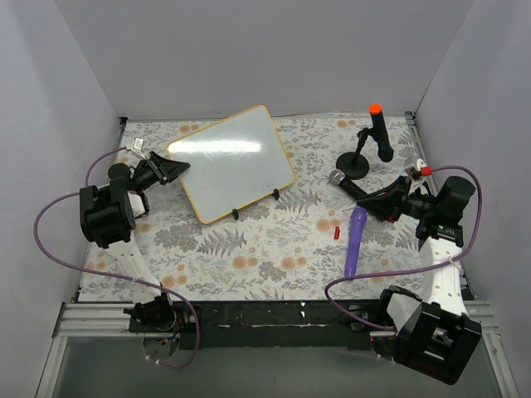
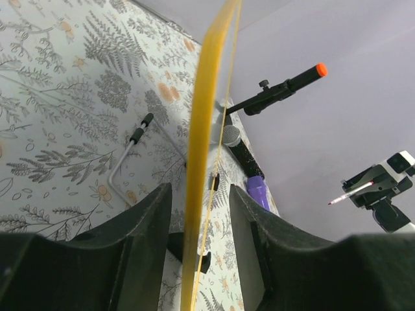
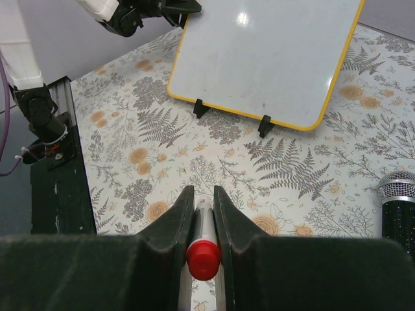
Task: Write a sentence on the whiteboard
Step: Pick up the whiteboard from the whiteboard stand, then write a sentence on the whiteboard.
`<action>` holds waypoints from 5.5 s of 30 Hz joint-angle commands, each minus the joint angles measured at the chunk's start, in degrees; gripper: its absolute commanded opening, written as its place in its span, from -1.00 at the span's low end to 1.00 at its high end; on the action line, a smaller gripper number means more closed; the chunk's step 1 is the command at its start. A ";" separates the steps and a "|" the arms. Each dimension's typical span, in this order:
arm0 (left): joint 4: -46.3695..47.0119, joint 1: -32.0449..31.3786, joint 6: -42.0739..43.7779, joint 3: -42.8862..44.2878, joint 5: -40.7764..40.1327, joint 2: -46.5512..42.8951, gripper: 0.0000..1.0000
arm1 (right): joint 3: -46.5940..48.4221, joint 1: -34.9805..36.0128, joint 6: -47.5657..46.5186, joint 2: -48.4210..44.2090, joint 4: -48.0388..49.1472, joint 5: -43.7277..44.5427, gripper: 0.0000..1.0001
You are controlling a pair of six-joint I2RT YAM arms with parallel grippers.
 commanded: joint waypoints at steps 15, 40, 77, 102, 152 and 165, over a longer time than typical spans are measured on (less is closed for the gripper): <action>-17.58 -2.29 13.77 3.02 -2.46 -7.99 -0.85 | -0.09 -0.12 -0.97 -0.12 1.88 -0.74 -0.97; -4.56 -2.11 5.24 2.84 -4.65 -16.87 -1.00 | -0.35 -0.12 -0.97 0.05 1.97 -0.38 -0.97; -19.23 -20.83 14.20 -10.77 -15.98 -44.10 -1.00 | 0.09 -0.12 -3.87 0.32 -0.05 -0.56 -0.97; -13.00 -31.12 18.25 -22.20 -28.90 -45.52 -1.00 | 0.17 -0.12 -8.70 3.31 -3.47 -3.02 -0.97; -23.01 -39.11 18.07 -24.05 -40.06 -49.82 -1.00 | 35.15 47.07 -35.51 17.28 -42.59 31.78 -0.97; -23.37 -39.20 17.72 -24.23 -41.30 -50.97 -1.00 | 43.32 48.57 -39.64 21.58 -48.74 33.28 -0.97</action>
